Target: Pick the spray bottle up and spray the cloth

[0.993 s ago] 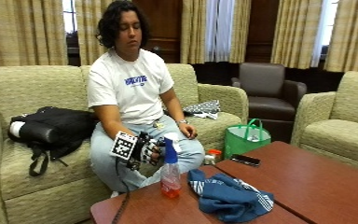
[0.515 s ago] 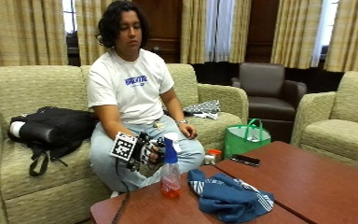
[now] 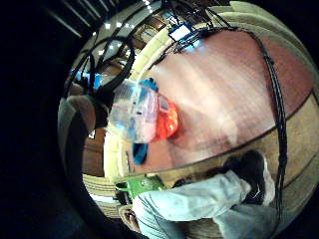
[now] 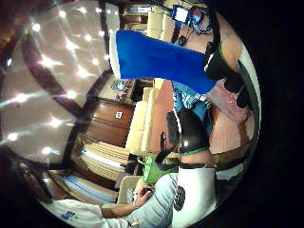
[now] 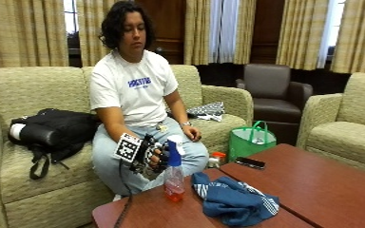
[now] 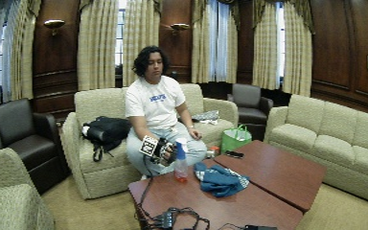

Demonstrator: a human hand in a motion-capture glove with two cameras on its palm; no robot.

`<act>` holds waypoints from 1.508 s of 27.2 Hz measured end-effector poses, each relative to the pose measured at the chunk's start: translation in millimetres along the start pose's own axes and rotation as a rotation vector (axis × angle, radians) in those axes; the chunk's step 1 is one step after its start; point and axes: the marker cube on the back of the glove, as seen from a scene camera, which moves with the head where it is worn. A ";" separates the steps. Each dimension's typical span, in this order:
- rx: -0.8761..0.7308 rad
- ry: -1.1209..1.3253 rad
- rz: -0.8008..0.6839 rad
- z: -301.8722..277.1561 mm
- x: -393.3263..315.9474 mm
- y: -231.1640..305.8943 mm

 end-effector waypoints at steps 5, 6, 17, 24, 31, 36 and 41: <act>0.034 0.010 0.077 2.7 -3.1 -5.8; 0.029 0.013 0.096 3.0 -4.2 -8.3; -0.032 0.035 0.182 15.6 -13.1 -31.5; -0.085 -0.012 0.232 27.7 -16.3 -45.6; -0.095 -0.077 0.271 40.3 -15.6 -63.7; -0.119 -0.095 0.238 49.9 -12.5 -71.7; -0.118 -0.090 0.198 59.7 -6.3 -81.7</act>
